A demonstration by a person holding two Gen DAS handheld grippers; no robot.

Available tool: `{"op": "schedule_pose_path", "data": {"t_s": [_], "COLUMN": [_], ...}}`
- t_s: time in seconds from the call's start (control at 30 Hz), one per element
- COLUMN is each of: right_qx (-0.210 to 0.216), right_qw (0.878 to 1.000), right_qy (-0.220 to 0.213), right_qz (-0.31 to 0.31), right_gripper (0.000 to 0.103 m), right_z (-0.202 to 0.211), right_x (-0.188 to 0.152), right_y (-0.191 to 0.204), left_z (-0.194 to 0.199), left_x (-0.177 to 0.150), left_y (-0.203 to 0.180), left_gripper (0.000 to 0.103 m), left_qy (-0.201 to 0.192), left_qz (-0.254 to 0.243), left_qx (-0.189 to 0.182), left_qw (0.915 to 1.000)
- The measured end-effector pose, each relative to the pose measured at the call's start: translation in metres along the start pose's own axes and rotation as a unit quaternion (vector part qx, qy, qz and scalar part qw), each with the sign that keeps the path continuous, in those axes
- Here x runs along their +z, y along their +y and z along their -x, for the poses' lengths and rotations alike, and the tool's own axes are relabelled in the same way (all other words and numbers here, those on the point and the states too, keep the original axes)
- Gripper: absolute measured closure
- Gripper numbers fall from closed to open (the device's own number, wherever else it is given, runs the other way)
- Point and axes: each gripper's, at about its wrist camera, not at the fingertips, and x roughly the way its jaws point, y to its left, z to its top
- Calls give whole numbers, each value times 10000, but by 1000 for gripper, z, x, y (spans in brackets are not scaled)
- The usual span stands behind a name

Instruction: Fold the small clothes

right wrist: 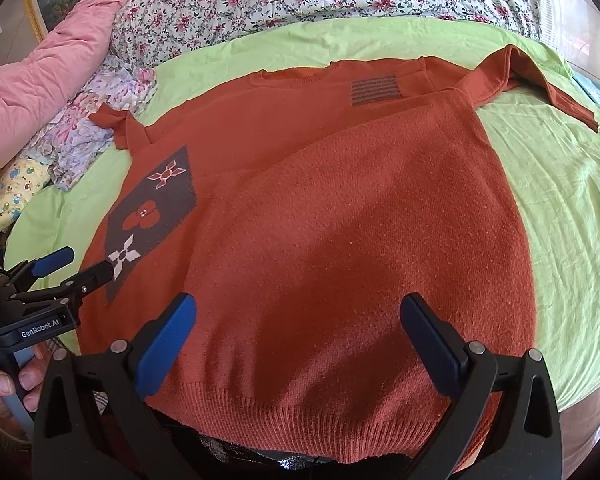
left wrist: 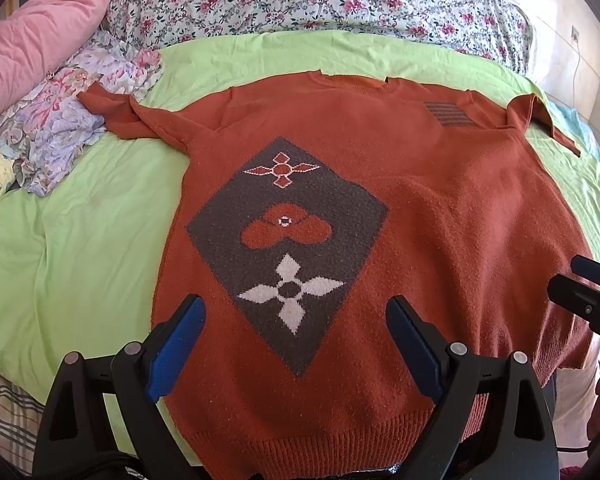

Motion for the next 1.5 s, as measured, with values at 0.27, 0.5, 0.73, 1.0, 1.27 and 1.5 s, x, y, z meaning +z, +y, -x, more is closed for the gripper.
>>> {"op": "schedule_pose_path", "data": {"t_s": [0.27,0.5,0.73,1.0,1.27,1.5], "right_qx": [20,35,31,42,116,250], "right_qw": [10000,10000,10000,10000,9998,9970], "right_qy": [-25,-26,-23,-30,-35,-264], "right_qz": [-18,-36,-35,-70,-185,-686], "right_gripper": [1,1,1,1,1,1], "right_z": [2,3,2,2,1,13], "right_x": [0,0,-1,0,3,21], "right_y": [-1,-2,-2,-4,-10,-49], "left_z": [0,-2,-4,-7,-12,-23], "left_x": [0,1,0,1,6,29], "left_y": [1,2,3,3,-1,3], "left_gripper": [11,11,11,11,11,11], "left_qy": [11,109,-49,104,158,147], "left_qz": [17,20,0,-21,-101,37], "left_qx": [-27,-46,1,-14,36,-94], "left_qw": [10000,9999,10000,9999,9998,9998]}}
